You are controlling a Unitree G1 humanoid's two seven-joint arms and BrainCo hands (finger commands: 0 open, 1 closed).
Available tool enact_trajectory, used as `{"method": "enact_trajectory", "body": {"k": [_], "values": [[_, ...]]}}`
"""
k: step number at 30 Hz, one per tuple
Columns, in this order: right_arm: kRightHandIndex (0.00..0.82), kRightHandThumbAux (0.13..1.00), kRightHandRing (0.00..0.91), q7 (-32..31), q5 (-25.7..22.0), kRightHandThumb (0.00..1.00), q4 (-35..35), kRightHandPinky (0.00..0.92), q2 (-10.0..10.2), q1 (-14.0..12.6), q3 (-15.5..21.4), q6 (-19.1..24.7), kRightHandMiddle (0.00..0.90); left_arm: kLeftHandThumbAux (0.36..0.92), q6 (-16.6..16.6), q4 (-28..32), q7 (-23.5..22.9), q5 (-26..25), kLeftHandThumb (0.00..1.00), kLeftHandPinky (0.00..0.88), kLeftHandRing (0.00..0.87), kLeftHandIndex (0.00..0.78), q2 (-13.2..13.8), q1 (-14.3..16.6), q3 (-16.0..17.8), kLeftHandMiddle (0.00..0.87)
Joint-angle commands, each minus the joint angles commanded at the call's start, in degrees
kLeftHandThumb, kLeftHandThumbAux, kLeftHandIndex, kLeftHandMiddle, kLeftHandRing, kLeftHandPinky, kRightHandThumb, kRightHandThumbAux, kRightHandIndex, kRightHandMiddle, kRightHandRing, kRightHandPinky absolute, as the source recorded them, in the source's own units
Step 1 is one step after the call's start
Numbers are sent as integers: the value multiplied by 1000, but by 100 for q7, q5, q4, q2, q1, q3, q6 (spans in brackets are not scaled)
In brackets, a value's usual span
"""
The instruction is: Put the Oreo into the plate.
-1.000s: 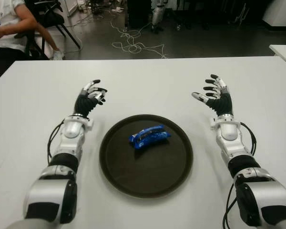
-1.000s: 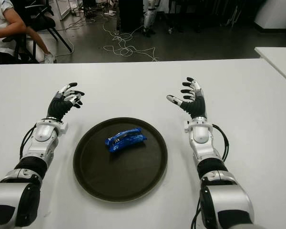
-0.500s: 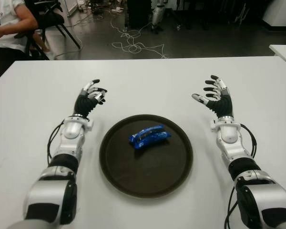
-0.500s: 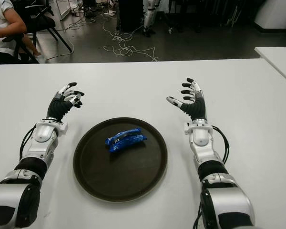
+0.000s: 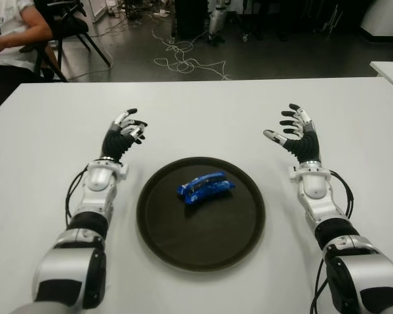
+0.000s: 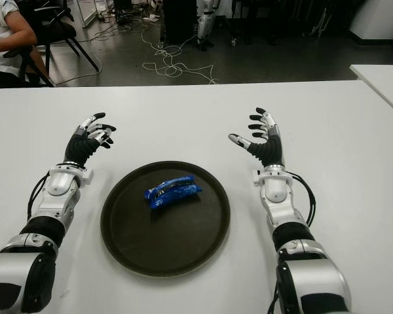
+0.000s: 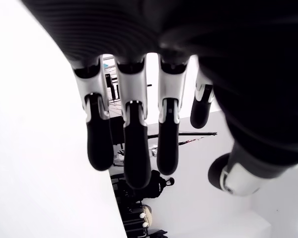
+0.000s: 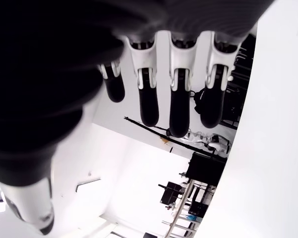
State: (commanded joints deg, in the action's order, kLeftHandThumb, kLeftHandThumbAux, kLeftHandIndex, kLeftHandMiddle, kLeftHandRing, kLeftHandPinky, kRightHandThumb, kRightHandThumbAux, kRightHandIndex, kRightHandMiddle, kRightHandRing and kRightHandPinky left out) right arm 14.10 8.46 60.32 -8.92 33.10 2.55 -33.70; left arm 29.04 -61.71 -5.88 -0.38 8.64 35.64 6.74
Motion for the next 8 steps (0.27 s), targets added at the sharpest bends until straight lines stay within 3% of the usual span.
{"method": "enact_trajectory", "body": {"k": [8], "values": [[167, 705, 291, -37, -11, 0, -49, 336, -1, -33, 2, 37, 262, 641, -4, 54, -4, 18, 1000, 477, 519, 173, -2, -33, -20, 387]]}}
